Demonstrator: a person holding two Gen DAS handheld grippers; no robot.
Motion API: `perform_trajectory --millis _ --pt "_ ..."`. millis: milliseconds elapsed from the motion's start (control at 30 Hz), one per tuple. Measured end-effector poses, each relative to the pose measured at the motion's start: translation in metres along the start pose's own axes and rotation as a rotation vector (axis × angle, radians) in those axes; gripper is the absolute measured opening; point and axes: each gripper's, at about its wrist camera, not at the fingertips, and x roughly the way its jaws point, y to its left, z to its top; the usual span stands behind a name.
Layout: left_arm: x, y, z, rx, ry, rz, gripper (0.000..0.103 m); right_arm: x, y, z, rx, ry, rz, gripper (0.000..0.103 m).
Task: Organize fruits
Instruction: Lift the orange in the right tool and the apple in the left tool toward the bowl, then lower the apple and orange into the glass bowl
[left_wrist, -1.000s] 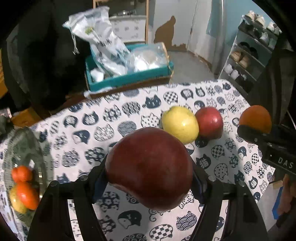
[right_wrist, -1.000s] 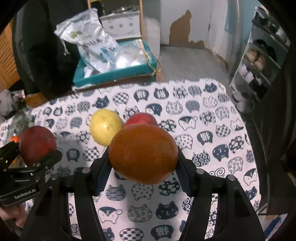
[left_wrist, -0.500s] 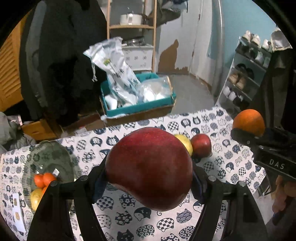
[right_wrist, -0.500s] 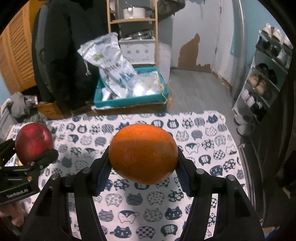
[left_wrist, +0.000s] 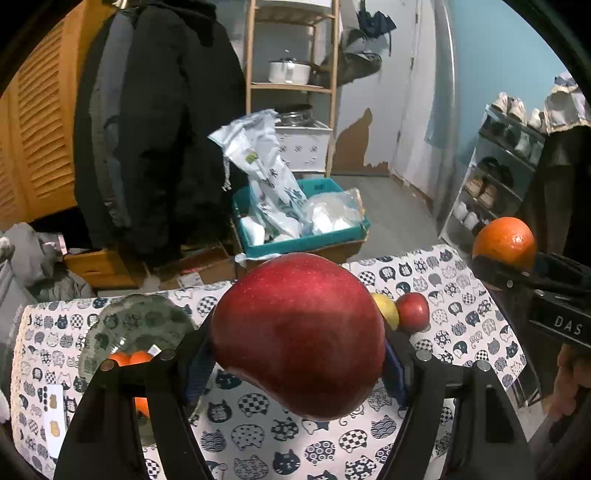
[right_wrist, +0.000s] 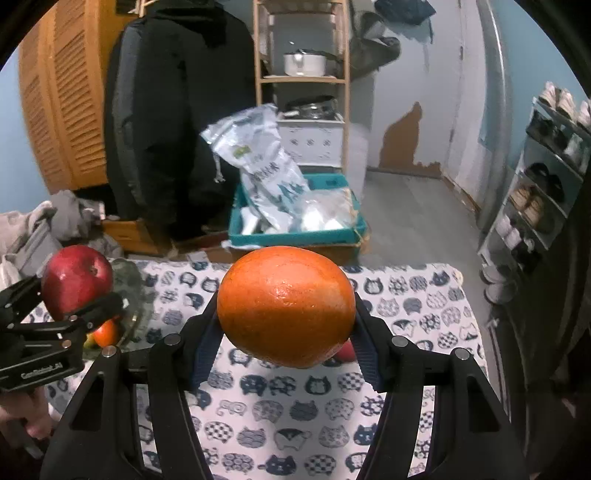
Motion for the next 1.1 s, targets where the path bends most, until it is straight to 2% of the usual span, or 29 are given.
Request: perform_trajectory --millis 433,1100 --pt "-0.016 0.062 -0.004 -0.083 -0.026 0.073 0.076 0.008 0.060 0.023 -0.071 -0.016 0.079 0.063" --pt "-0.017 0.166 -0.028 -0.233 0.006 0.211 0.076 0.067 0.162 0.044 -0.140 0.050 0.236 0.063"
